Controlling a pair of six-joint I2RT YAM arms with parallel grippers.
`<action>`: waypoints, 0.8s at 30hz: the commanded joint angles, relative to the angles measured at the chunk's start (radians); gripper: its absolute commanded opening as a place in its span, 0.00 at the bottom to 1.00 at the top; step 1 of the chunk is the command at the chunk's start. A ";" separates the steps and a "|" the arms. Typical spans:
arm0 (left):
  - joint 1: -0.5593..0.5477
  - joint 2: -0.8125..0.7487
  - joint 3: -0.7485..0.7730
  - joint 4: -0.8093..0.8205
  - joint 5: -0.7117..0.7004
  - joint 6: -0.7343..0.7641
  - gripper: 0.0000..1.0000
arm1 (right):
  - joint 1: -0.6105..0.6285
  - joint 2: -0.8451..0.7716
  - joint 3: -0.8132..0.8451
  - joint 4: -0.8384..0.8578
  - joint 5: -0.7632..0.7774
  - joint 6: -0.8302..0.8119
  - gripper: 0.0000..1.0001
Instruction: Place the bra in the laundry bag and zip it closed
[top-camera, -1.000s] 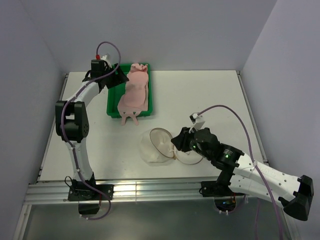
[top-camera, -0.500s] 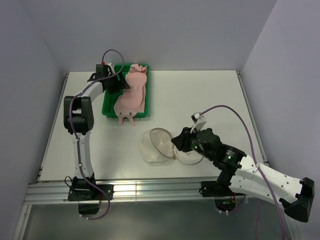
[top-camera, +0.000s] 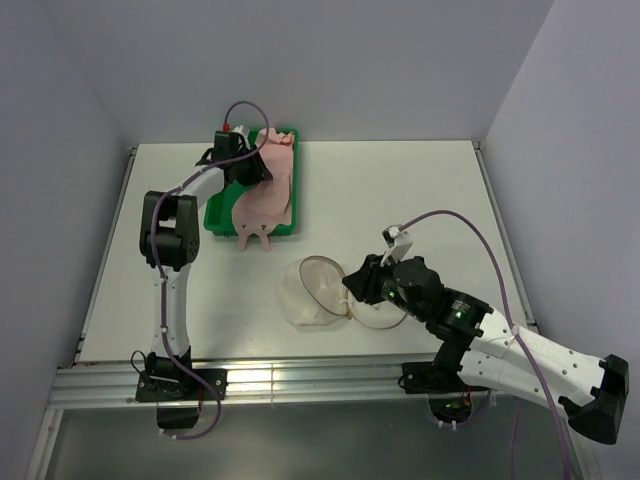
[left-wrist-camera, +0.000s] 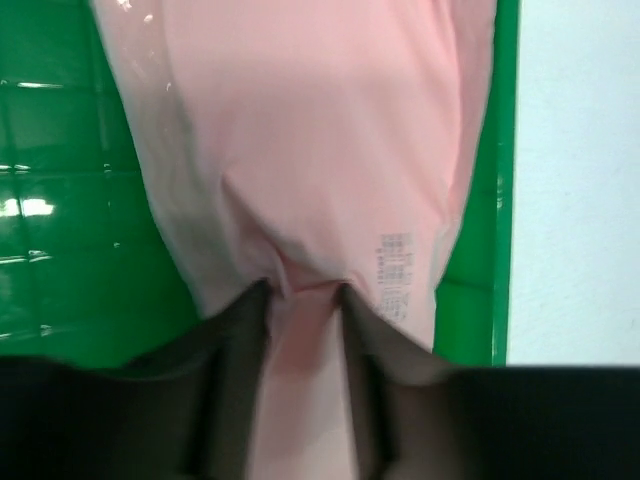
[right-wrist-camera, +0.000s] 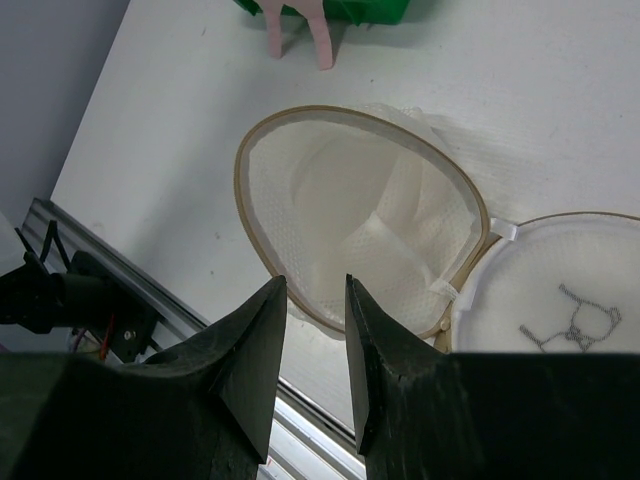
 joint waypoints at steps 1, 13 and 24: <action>-0.005 0.006 -0.009 0.092 -0.011 -0.038 0.35 | -0.002 0.002 0.034 0.026 0.002 -0.012 0.38; -0.003 -0.150 -0.065 0.150 -0.030 -0.048 0.00 | -0.002 0.022 0.051 0.068 0.006 -0.015 0.38; -0.005 -0.279 -0.140 0.216 -0.007 -0.043 0.00 | -0.004 0.143 0.109 0.163 0.044 -0.006 0.51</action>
